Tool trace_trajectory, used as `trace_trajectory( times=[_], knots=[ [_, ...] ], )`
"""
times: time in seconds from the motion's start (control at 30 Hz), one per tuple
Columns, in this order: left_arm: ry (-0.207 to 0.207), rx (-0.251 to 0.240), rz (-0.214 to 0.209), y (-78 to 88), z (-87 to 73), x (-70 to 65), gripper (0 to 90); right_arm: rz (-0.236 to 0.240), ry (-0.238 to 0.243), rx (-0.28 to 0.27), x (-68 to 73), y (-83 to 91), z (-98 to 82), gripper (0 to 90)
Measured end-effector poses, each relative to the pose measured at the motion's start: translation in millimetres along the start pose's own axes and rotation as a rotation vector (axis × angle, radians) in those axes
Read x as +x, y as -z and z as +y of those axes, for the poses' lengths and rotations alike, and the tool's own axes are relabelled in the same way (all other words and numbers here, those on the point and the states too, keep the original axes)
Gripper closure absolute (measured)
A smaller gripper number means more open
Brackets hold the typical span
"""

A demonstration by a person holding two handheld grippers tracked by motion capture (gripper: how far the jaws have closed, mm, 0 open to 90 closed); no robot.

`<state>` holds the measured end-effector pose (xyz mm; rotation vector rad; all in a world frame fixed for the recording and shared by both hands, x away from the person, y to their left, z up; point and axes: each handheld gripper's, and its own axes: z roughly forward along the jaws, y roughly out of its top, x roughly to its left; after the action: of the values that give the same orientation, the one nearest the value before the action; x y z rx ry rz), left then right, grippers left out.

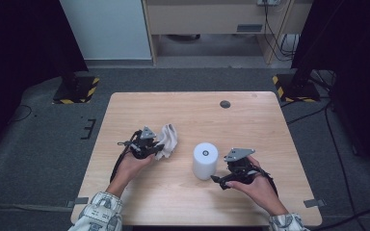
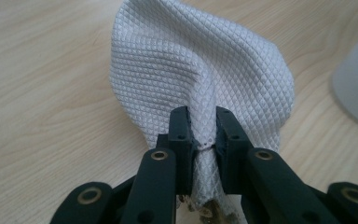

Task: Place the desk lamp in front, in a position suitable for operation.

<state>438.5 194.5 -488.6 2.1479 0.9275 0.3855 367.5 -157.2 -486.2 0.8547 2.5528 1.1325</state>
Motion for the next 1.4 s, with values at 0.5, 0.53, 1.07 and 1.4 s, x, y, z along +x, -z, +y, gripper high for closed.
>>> trace_trajectory(
  times=[0.5, 0.53, 1.07, 1.4],
  knots=[
    [-0.141, -0.110, -0.100, 44.8, 33.8, -30.1, 78.6, 0.007, 0.049, -0.083, 4.7, -12.2, 31.6, 6.4],
    [-0.153, -0.110, -0.104, 46.7, 35.6, -32.5, 78.6, 0.005, 0.049, -0.086, 5.1, -13.3, 33.1, 7.1],
    [-0.320, -0.005, -0.190, 60.8, 76.2, -73.2, 78.6, 0.008, 0.066, -0.084, 10.3, -20.3, 38.1, 9.3],
    [-0.375, 0.087, -0.228, 56.3, 69.6, -83.6, 78.7, 0.027, 0.073, -0.070, 13.1, -22.2, 42.8, 9.3]
  ],
)
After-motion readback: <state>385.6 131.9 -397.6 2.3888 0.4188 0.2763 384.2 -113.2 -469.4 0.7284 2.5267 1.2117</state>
